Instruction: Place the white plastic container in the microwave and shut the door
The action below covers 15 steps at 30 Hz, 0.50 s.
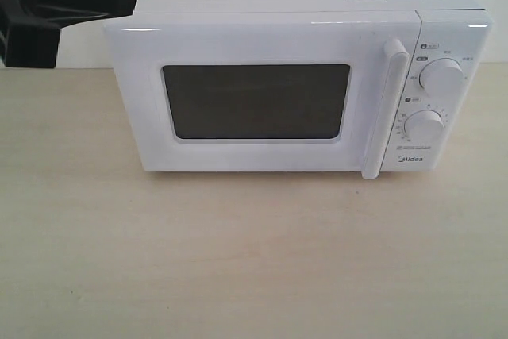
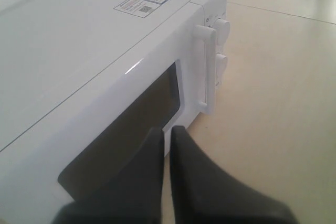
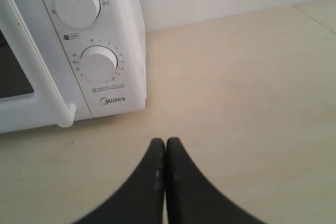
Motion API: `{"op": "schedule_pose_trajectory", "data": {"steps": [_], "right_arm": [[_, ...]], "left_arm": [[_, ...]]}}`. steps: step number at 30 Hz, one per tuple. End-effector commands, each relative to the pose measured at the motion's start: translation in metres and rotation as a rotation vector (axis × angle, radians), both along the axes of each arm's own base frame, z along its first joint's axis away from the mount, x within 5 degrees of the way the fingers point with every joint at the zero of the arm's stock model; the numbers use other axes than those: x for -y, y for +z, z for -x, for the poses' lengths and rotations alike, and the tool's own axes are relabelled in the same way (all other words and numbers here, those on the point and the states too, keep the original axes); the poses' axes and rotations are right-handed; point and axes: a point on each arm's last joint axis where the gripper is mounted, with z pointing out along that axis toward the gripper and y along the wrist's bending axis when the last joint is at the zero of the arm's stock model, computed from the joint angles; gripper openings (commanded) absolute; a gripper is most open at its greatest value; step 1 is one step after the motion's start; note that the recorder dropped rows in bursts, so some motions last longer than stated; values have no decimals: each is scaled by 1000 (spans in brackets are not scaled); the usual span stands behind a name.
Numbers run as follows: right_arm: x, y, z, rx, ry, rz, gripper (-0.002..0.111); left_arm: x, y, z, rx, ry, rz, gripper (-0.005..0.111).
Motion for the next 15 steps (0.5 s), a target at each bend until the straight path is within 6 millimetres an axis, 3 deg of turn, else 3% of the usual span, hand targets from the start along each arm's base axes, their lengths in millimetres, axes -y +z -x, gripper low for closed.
{"op": "schedule_pose_trajectory", "data": {"steps": [1, 4, 15], "right_arm": [[1, -1, 1, -15, 10, 79, 0], [1, -1, 1, -19, 40, 189, 0], [1, -1, 1, -24, 38, 180, 0]], "left_arm": [[1, 2, 2, -9, -3, 19, 4], [1, 2, 2, -9, -3, 19, 4], [1, 2, 2, -9, -3, 19, 4]]}}
